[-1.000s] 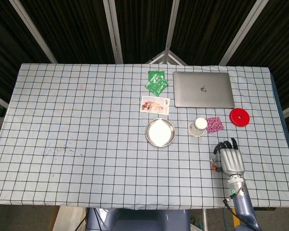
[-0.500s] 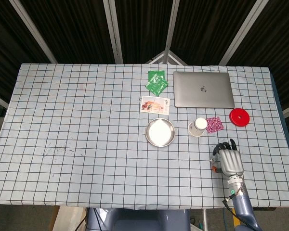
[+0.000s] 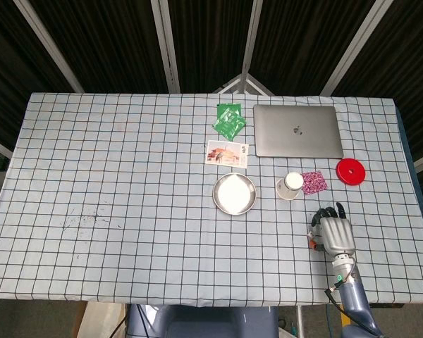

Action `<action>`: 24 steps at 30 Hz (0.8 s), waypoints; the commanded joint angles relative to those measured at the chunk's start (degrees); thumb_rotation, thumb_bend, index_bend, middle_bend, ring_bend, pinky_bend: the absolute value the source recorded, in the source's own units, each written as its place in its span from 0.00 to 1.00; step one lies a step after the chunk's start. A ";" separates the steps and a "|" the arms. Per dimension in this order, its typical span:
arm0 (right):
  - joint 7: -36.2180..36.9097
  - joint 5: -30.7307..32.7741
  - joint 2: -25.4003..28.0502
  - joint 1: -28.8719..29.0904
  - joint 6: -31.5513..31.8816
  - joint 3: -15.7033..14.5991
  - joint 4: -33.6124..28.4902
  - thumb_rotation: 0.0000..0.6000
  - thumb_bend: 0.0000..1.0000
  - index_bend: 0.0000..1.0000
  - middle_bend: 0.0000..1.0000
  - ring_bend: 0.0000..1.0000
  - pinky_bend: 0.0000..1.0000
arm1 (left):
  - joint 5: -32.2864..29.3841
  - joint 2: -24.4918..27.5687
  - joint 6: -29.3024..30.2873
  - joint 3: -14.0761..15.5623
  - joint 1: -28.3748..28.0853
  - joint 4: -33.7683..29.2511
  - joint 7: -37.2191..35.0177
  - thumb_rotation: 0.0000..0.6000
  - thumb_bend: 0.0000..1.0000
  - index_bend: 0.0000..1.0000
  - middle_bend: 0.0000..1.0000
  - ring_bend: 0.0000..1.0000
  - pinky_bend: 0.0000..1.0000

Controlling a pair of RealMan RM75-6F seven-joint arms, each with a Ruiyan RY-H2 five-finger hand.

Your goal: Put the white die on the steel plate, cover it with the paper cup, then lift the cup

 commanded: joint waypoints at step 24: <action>-0.33 -0.35 -0.04 0.54 0.57 -1.03 -0.71 1.00 0.39 0.51 0.29 0.18 0.01 | 0.21 -0.15 0.02 0.23 -0.07 -0.32 0.89 1.00 0.27 0.31 0.01 0.00 0.00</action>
